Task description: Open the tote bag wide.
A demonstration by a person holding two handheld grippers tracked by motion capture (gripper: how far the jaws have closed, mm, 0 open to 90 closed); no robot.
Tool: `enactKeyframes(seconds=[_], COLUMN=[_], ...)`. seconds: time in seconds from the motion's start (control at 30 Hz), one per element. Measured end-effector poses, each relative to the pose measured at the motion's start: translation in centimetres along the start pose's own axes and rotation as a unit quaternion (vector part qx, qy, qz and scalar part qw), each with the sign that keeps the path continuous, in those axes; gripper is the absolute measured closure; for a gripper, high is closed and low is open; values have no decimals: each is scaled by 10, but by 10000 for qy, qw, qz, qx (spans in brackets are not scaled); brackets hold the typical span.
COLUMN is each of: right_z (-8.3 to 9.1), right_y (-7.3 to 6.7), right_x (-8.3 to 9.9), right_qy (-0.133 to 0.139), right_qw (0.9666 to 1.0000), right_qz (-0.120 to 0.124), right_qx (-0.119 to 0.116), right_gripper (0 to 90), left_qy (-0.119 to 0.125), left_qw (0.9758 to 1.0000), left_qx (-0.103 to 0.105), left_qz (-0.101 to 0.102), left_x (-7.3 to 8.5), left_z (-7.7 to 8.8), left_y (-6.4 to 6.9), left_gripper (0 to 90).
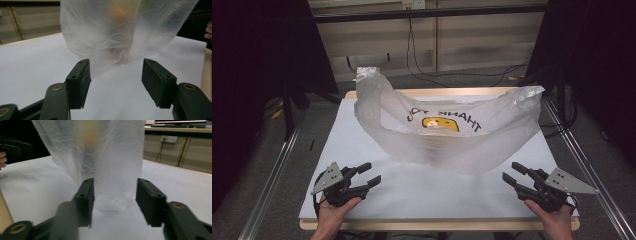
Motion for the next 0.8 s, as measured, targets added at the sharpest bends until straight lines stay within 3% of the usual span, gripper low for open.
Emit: enactKeyframes(seconds=[0.03, 0.07, 0.1, 0.17, 0.2, 0.27, 0.33, 0.4, 0.43, 0.47, 0.6, 0.67, 0.7, 0.8], right_z=[0, 0, -1, -1, -1, -1, 0, 0, -1, 0, 0, -1, -2, -4], right_y=[-1, -2, -3, -5, -5, -9, -12, -15, -16, -17, -21, -23, -25, -29], right_x=[-1, -1, -2, -3, -3, -6, -8, -9, -10, -11, -21, -26, -27, -32], right_qy=[21, 10, 28, -3, -3, -7, -29, -70, -90, -120, -87, -99, -83, -88], right_qw=[10000, 10000, 9999, 9998, 9998, 9994, 9990, 9985, 9983, 9983, 9974, 9969, 9966, 9960], right_qz=[24, -2, 20, 59, 59, 10, 38, 17, 21, 6, -64, -40, -44, -55], right_qx=[-27, -61, -131, -211, -211, -351, -434, -538, -572, -575, -714, -774, -815, -888], right_gripper=[611, 643, 686, 741, 741, 823, 866, 900, 900, 900, 900, 900, 900, 900], left_qy=[53, 100, 38, 68, 101, 54, 37, 5, -88, -57, -42, -76, -83, -31], left_qw=[10000, 9998, 10000, 9999, 9998, 9998, 9997, 9994, 9996, 9993, 9987, 9985, 9974, 9969], left_qx=[21, 74, 73, 124, 162, 197, 248, 322, 282, 339, 452, 496, 703, 754], left_qz=[-3, 131, -42, 27, -64, -78, 82, 89, -19, 146, 250, 208, 158, 201], left_x=[-2, -3, -4, -5, -7, -9, -11, -12, -14, -16, -24, -26, -29, -33], left_z=[0, 0, 1, 0, 1, 2, 1, 1, 0, -1, -3, -5, -7, -8], left_y=[2, 5, 4, 6, 7, 8, 12, 12, 10, 13, 18, 19, 23, 27], left_gripper=[507, 543, 566, 657, 657, 748, 792, 843, 862, 885, 900, 900, 900, 900])
Point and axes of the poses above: each handheld gripper's, and its own axes: z roughly backward along the jaws, x roughly out of its underside, y roughly to its right, the point moved 7 cm from there along -z, roughly forward along the jaws, and after that the axes turned 1 degree about -y, right-handed, at the moved point
